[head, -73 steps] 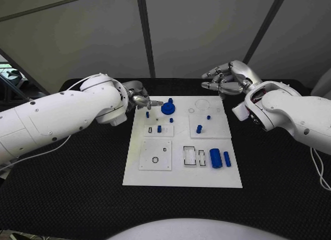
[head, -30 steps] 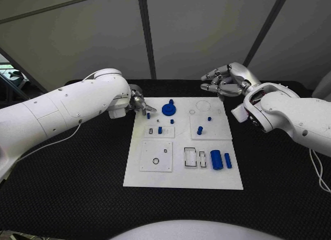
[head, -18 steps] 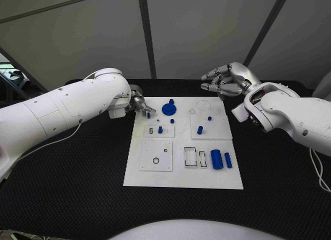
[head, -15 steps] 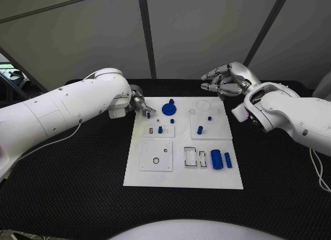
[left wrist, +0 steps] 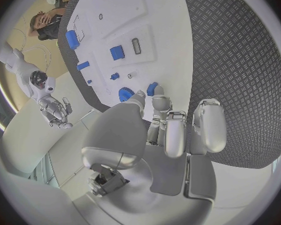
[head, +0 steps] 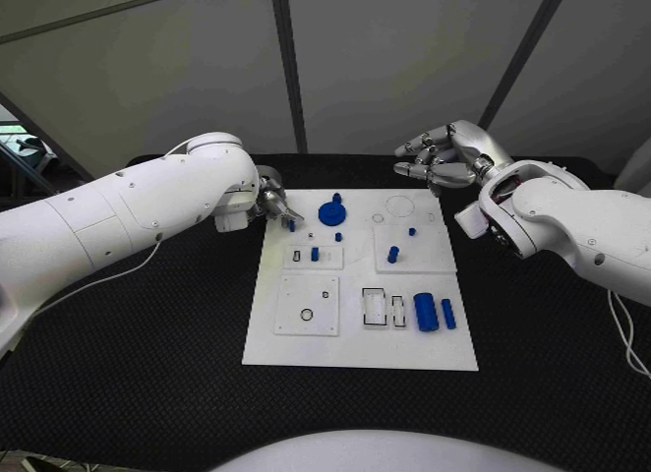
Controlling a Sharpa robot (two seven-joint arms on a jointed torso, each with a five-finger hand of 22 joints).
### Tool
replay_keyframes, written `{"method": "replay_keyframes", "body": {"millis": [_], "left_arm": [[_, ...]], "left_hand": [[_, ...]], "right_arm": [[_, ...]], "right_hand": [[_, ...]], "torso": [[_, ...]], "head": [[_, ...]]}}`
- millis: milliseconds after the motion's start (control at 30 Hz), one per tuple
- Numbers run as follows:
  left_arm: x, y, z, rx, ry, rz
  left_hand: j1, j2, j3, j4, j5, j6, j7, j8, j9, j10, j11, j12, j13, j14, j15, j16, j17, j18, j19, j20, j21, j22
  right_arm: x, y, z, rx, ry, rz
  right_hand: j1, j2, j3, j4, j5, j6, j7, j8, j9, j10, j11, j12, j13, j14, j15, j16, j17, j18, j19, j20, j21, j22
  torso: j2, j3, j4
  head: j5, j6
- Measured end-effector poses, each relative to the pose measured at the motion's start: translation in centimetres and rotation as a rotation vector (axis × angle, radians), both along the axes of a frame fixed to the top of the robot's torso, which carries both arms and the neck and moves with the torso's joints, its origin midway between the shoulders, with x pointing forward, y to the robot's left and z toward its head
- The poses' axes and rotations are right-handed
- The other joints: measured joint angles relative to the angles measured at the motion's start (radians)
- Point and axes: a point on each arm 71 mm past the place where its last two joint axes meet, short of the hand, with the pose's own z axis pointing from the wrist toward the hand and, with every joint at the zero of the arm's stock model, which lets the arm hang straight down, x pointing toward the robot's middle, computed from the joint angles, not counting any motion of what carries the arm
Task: Assemble the parts on the task board
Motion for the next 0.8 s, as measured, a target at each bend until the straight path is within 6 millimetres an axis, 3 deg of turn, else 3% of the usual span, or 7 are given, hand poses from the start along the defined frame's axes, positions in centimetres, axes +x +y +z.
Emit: {"method": "replay_keyframes", "body": {"millis": [333,500,567,600,667,700,800], "left_arm": [[0.06,0.00,-0.02,-0.002,0.000,0.000],[0.07,-0.04,0.04,-0.009,0.000,-0.002],[0.06,-0.02,0.04,-0.013,0.002,-0.001],[0.05,0.00,0.04,-0.014,0.003,-0.001],[0.04,0.05,0.03,-0.018,0.004,0.000],[0.03,0.08,0.01,-0.020,0.005,0.001],[0.00,0.20,0.00,-0.026,0.007,0.003]], "left_hand": [[0.035,0.019,0.024,-0.019,0.001,-0.006,-0.006,0.004,0.001,-0.004,-0.004,0.000,-0.002,0.004,-0.004,0.000,0.000,0.000,0.000,0.000,0.000,0.002],[0.115,0.028,0.145,-0.077,0.005,-0.031,-0.009,0.001,-0.003,-0.014,-0.010,-0.015,-0.011,0.003,-0.011,0.000,0.000,0.000,0.000,-0.008,-0.001,0.003],[0.125,0.017,0.217,-0.091,0.008,-0.037,-0.003,0.000,-0.004,-0.017,-0.007,-0.020,-0.016,0.003,-0.011,0.000,0.000,0.000,0.000,-0.008,-0.004,0.004],[0.128,0.014,0.235,-0.076,0.008,-0.039,-0.001,0.004,-0.004,-0.017,-0.007,-0.024,-0.019,0.003,-0.011,0.000,0.000,0.000,0.000,-0.008,-0.004,0.004],[0.104,-0.025,0.310,-0.053,0.008,-0.042,0.002,0.023,0.005,-0.013,-0.010,-0.026,-0.024,0.003,-0.011,0.000,0.000,0.000,0.000,-0.008,-0.004,0.004],[0.083,-0.046,0.368,-0.063,0.008,-0.042,0.002,0.031,0.011,-0.013,-0.011,-0.026,-0.025,0.003,-0.011,0.000,0.000,0.000,0.000,-0.008,-0.004,0.004],[0.042,-0.085,0.449,-0.067,0.008,-0.047,0.001,0.051,0.025,-0.003,-0.011,-0.026,-0.025,0.003,-0.011,0.000,0.000,0.000,0.000,-0.008,-0.004,0.004]], "right_arm": [[0.00,0.00,0.00,0.000,0.000,0.001],[-0.01,-0.01,0.00,0.000,0.000,0.001],[-0.01,-0.02,0.00,0.000,0.000,0.001],[-0.01,-0.02,0.00,0.000,0.000,0.001],[-0.01,-0.02,0.00,0.000,0.000,0.001],[-0.02,-0.03,0.00,0.000,0.001,0.001],[-0.02,-0.05,0.00,-0.001,0.001,0.000]], "right_hand": [[0.000,0.000,0.000,0.000,0.000,0.000,0.000,0.000,0.000,0.000,0.000,0.000,0.000,0.000,0.000,0.000,0.000,0.000,0.000,0.000,0.000,0.000],[0.000,0.000,0.000,0.000,0.000,0.000,0.000,0.000,0.000,0.000,0.000,0.000,0.000,0.000,0.000,0.000,0.000,0.000,0.000,0.000,0.000,0.000],[0.000,0.000,0.000,0.000,0.000,0.000,0.000,0.000,0.000,0.000,0.000,0.000,0.000,0.000,0.000,0.000,0.000,0.000,0.000,0.000,0.000,0.000],[0.000,0.000,0.000,0.000,0.000,0.000,0.000,0.000,0.000,0.000,0.000,0.000,0.000,0.000,0.000,0.000,0.000,0.000,0.000,0.000,0.000,0.000],[0.000,0.000,0.000,0.000,0.000,0.000,0.000,0.000,0.000,0.000,0.000,0.000,0.000,0.000,0.000,0.000,0.000,0.000,0.000,0.000,0.000,0.000],[0.000,0.000,0.000,0.000,0.000,0.000,0.000,0.000,0.000,0.000,0.000,0.000,0.000,0.000,0.000,0.000,0.000,0.000,0.000,0.000,0.000,0.000],[0.000,0.000,0.000,0.000,0.000,0.000,0.000,0.000,0.000,0.000,0.000,0.000,0.000,0.000,0.000,0.000,0.000,0.000,0.000,0.000,0.000,0.000]], "torso": [[0.000,0.0000,0.0000],[0.000,-0.0001,0.0000],[0.001,0.0000,0.0000],[0.001,-0.0001,0.0000],[0.000,-0.0002,0.0000],[0.000,-0.0002,0.0000],[0.000,-0.0002,0.0003]], "head": [[0.001,-0.003],[0.001,-0.004],[0.002,-0.005],[0.002,-0.005],[0.002,-0.005],[0.002,-0.005],[0.002,-0.006]]}}
